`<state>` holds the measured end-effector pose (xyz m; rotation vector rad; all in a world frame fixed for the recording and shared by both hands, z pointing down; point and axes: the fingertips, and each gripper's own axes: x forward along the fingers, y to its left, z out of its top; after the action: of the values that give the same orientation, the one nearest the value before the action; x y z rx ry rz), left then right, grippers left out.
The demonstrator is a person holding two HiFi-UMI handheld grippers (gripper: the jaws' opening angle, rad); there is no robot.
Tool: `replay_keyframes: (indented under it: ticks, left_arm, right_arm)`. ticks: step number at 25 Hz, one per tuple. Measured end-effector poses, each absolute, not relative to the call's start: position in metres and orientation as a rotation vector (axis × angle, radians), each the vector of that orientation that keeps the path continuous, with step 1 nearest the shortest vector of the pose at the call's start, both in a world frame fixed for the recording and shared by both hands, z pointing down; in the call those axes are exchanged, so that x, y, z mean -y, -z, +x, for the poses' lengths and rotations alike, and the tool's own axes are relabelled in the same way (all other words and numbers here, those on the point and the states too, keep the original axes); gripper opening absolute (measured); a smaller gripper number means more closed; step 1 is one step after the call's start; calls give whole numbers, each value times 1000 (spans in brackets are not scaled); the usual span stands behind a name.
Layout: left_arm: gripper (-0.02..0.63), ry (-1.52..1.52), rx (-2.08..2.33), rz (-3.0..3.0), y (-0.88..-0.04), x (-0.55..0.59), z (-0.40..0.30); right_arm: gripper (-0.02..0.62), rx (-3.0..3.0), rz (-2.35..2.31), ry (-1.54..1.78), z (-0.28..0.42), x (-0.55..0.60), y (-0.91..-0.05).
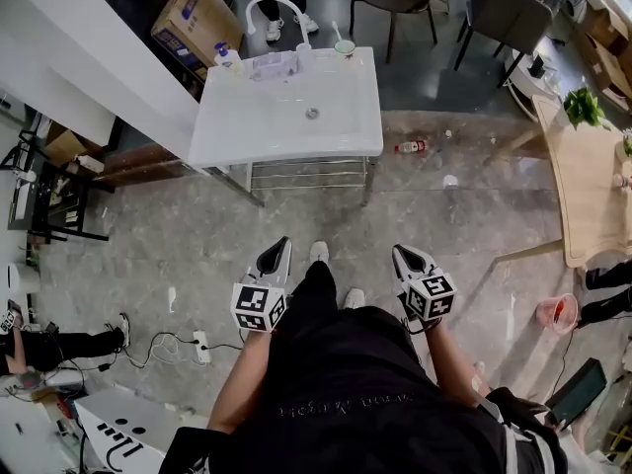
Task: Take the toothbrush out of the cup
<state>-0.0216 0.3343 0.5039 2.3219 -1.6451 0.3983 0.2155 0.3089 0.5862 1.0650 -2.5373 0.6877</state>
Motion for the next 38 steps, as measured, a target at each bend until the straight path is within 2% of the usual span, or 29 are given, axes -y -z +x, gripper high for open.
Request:
replay_keyframes:
  ticks: [17, 38]
  left_arm:
    - [6, -412, 1589, 2375, -522, -263, -38]
    - [6, -369, 1443, 2415, -535, -120, -129]
  right_arm:
    - [12, 2466, 1081, -692, 196, -259, -594]
    - [12, 2333, 1175, -709, 119, -149, -587]
